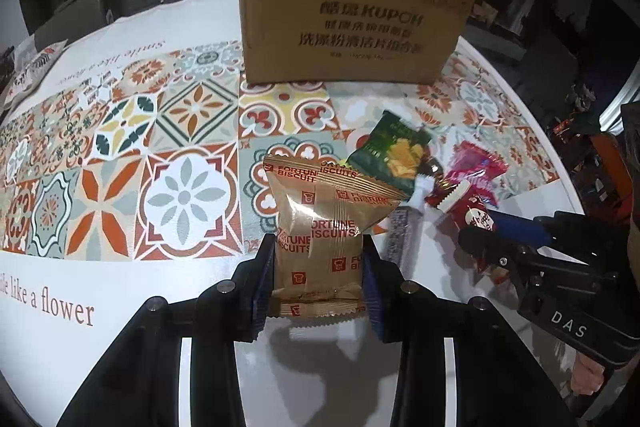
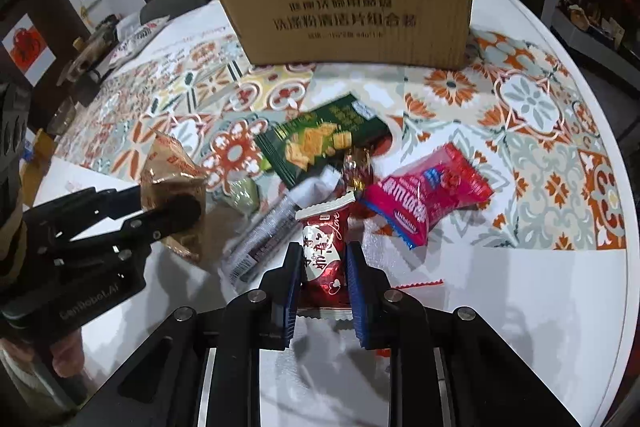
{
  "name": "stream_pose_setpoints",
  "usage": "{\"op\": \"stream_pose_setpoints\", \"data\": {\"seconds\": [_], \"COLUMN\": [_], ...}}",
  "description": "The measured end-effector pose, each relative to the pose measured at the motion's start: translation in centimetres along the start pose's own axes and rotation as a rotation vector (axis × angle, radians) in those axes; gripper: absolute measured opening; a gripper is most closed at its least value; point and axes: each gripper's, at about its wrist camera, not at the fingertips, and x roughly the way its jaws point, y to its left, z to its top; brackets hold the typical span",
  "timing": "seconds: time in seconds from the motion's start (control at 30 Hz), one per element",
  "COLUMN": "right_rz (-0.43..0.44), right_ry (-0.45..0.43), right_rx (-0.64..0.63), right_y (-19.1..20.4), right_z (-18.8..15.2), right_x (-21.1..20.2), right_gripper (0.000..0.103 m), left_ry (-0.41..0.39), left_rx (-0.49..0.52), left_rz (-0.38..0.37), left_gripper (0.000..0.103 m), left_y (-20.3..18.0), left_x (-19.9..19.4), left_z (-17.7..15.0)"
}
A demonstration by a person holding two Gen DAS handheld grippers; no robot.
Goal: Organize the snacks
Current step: 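Grasp the gold Fortune Biscuits bag with the left tool while the right tool grasps the red candy bar, then lift both snacks into the cardboard box and open both tools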
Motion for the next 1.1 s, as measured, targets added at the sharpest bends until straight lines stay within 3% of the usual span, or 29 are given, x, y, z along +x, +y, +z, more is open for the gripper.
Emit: {"op": "stream_pose_setpoints", "data": {"seconds": [0.5,0.87,1.1], "right_rz": [0.001,-0.024,-0.002], "right_ry": [-0.149,-0.304,-0.372], "right_rx": [-0.028,-0.050,-0.054], "right_y": [0.8,0.8,1.0], "right_z": [2.3,6.2,9.4], "right_x": [-4.9,-9.3,-11.3], "right_gripper": [0.023,0.023,0.023], "left_ry": [-0.167,-0.318,-0.372], "left_rx": [0.056,0.132,0.168], "left_rz": [0.007,0.035,0.039], "left_gripper": [0.039,0.039,0.039], "left_y": [-1.3,-2.5,-3.1], "left_x": [-5.2,-9.3,-10.6], "left_z": [3.0,7.5,11.0]}}
